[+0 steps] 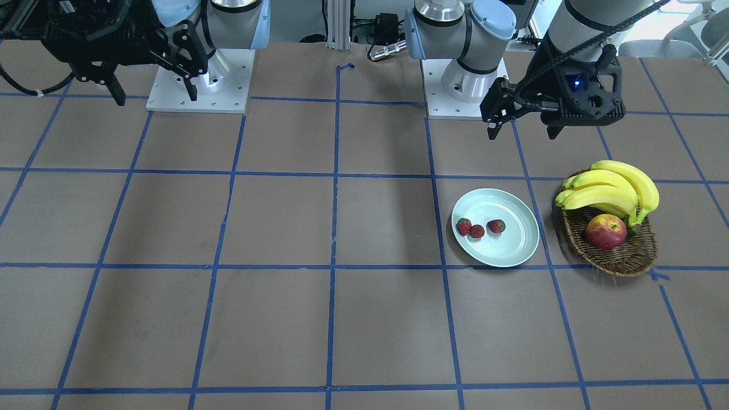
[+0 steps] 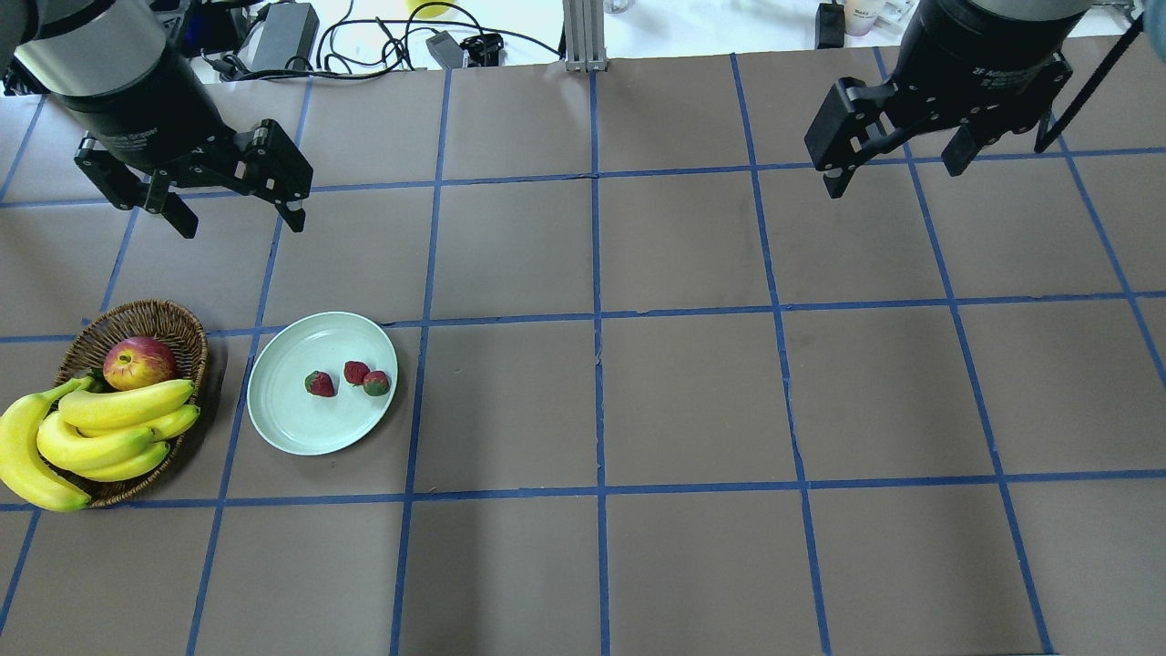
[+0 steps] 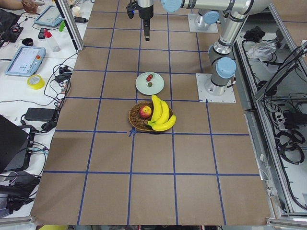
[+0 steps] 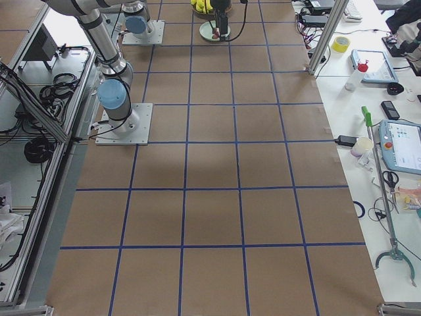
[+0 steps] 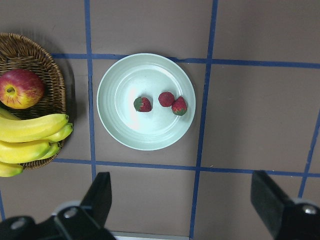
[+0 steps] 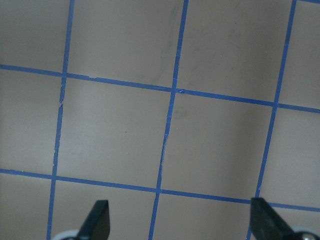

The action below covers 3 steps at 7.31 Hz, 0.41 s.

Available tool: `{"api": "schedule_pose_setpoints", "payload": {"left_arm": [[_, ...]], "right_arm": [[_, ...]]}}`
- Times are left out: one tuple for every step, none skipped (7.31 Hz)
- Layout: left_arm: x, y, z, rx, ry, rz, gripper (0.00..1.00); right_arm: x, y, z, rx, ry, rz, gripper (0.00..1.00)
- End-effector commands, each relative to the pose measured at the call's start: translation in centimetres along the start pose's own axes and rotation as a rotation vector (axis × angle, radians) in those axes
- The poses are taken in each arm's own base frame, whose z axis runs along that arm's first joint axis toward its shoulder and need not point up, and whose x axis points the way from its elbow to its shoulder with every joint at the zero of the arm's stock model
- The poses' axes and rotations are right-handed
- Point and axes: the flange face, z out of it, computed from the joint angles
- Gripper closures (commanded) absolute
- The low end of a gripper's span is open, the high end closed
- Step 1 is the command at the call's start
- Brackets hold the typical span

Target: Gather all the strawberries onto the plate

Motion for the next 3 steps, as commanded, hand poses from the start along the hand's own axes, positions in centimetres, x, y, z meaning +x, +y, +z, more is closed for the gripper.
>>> {"api": "schedule_pose_setpoints", "payload": {"left_arm": [[0.63,-0.24,0.27,0.002,0.002,0.015,0.0],[0.71,-0.22,0.54,-0.001,0.002,0.018,0.0],[0.78,-0.05,0.83,-0.006,0.0,0.021,0.0]], "right_arm": [[0.01,-0.03,-0.04,0.001,0.0,-0.001,0.0],[0.04,-0.11,-0.04,0.001,-0.004,-0.001,0.0],[0.46,-0.79,0.08,0.038,-0.008,0.006,0.0]]}}
